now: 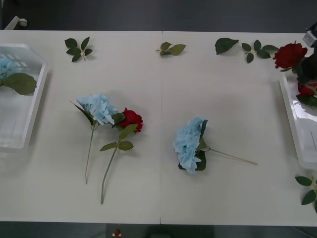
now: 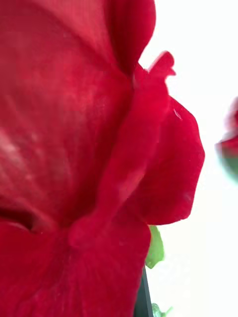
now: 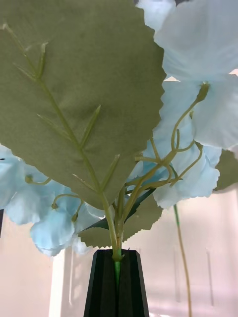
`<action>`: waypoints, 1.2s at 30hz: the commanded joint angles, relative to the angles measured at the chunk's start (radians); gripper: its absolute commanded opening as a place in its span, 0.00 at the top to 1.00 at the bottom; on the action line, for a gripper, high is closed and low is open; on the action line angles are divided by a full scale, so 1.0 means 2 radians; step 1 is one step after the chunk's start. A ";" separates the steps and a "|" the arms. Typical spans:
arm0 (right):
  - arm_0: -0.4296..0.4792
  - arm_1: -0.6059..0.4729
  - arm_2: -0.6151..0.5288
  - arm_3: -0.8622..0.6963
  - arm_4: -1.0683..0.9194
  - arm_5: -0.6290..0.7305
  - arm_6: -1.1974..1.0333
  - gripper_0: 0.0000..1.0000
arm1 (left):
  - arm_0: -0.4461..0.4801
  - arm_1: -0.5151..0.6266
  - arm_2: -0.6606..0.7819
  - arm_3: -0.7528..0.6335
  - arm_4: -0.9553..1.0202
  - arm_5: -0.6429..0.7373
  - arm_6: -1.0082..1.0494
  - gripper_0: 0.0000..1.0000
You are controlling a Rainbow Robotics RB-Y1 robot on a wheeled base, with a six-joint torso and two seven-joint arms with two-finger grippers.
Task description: Put the red flowers into the right box and the blue flowers into the left box
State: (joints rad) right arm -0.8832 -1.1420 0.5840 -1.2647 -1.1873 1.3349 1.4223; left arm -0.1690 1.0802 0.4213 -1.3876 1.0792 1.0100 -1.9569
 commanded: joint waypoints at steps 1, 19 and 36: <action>-0.003 -0.012 -0.013 0.053 0.050 -0.010 0.116 1.00 | -0.016 0.011 -0.044 0.029 0.000 -0.063 -0.014 1.00; -0.003 0.044 -0.050 0.261 0.173 -0.155 0.162 1.00 | -0.015 -0.013 -0.090 0.062 -0.006 -0.126 -0.038 0.80; -0.001 0.086 -0.050 0.362 0.193 -0.230 0.161 0.38 | -0.023 -0.012 0.053 -0.011 0.119 0.156 -0.117 0.34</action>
State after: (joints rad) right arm -0.8826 -0.9559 0.4966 -0.5348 -0.8152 0.8760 1.7340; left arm -0.1730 1.0339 0.5228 -1.3272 1.2759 1.2581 -2.1810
